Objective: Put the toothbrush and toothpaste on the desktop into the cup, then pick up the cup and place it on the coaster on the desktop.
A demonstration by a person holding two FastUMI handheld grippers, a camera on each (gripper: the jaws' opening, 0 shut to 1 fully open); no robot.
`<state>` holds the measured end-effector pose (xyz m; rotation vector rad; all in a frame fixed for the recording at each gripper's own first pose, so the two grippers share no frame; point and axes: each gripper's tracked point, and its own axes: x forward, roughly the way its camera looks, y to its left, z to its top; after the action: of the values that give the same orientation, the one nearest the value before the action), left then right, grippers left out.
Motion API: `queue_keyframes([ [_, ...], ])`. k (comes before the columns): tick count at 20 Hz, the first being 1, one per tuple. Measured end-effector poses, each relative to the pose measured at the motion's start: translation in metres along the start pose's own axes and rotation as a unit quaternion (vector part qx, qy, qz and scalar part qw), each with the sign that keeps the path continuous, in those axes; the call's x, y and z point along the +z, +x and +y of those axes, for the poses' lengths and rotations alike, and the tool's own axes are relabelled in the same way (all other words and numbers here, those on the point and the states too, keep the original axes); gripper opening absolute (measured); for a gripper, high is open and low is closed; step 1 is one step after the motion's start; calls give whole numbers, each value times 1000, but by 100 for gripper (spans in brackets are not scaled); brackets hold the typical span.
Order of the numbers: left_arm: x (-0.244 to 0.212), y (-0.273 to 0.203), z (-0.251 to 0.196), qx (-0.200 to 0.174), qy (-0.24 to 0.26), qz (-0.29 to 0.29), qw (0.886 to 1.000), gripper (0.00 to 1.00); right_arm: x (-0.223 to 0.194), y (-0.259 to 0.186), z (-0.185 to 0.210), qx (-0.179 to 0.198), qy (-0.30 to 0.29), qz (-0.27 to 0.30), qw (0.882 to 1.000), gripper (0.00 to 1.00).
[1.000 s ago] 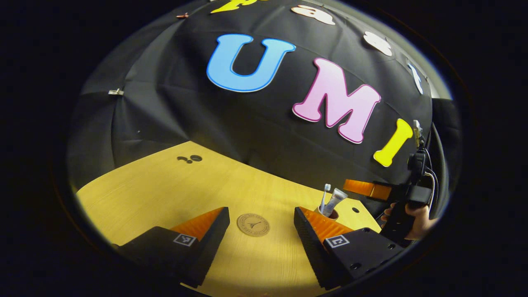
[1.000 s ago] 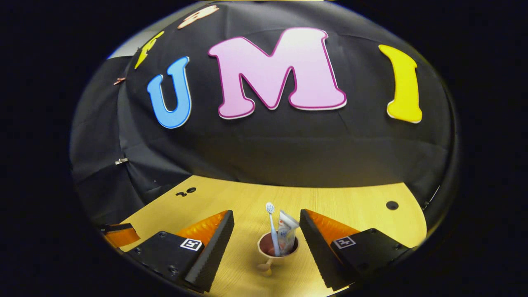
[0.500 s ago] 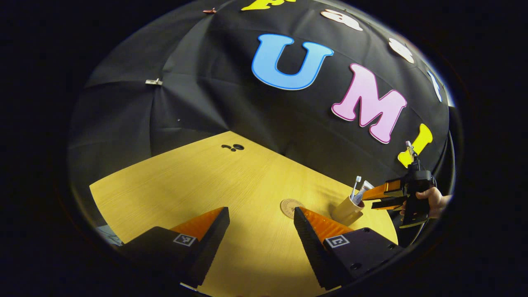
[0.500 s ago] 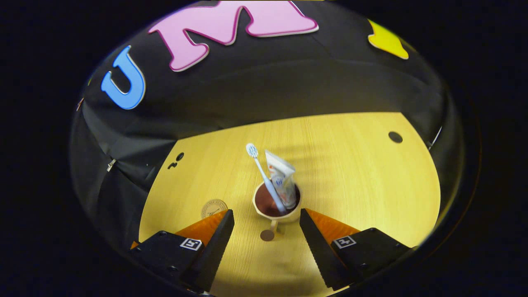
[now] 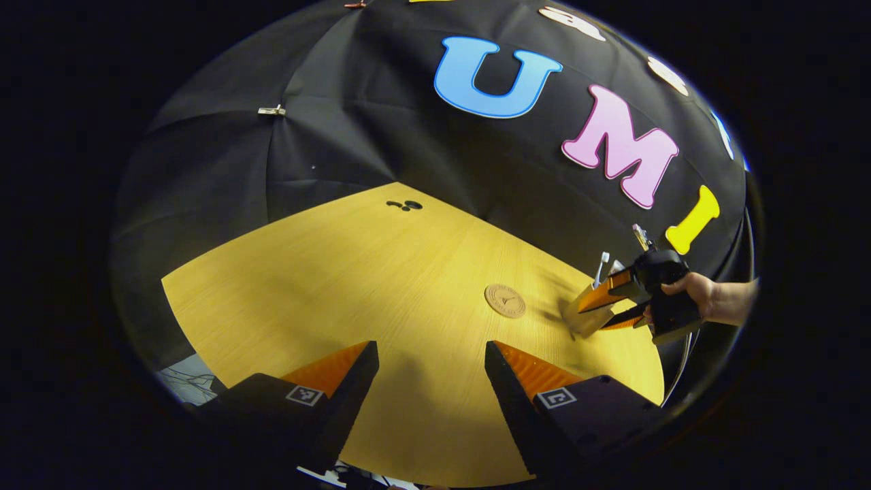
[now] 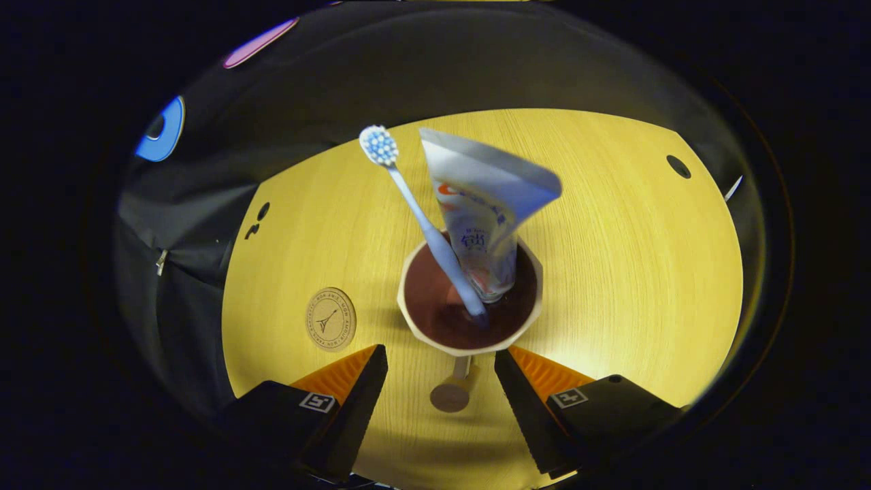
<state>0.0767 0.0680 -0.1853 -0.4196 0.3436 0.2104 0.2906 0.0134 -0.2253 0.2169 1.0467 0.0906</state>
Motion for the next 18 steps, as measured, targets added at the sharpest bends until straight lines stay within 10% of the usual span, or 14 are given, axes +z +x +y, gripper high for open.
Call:
queue_keyframes([
  [6,-7,-2,-9,-10,3,16,1000,98,-10,15,3,-2,-1,39,999,91],
  [9,-5,-1,-17,-18,10,20,1000,98,-11,18,3,-10,-12,41,999,65],
  [18,-8,-9,-36,-45,36,39,998,98,-6,17,-2,-36,-59,21,997,31],
])
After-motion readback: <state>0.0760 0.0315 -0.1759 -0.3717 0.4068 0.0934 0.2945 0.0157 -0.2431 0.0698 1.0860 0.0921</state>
